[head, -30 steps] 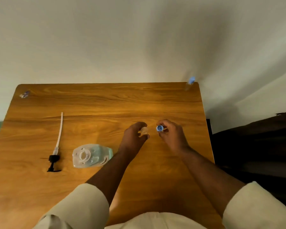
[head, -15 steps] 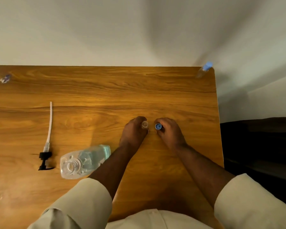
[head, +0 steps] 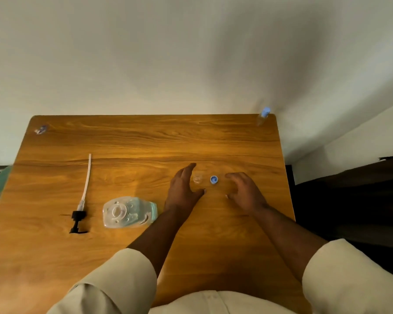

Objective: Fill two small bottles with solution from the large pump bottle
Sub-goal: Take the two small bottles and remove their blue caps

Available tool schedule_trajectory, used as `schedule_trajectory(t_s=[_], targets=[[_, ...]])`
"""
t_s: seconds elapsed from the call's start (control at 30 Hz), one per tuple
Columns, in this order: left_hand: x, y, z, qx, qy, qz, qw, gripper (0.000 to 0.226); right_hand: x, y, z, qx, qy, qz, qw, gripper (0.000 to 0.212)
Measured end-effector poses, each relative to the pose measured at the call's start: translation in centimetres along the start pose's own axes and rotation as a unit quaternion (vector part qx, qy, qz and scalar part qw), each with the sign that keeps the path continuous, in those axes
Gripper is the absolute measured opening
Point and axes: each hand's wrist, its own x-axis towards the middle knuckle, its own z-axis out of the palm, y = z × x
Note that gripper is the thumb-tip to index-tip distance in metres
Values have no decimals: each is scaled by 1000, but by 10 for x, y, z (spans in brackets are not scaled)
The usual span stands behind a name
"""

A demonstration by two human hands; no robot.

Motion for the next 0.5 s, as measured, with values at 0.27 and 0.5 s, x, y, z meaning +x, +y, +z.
schedule_trajectory(t_s=[0.27, 0.5], targets=[[10, 80, 12, 58, -8, 126, 990, 69, -3, 19, -81, -43, 45, -22, 998, 26], [63, 135, 45, 92, -53, 123, 987, 73, 23, 25, -167, -74, 91, -63, 991, 22]])
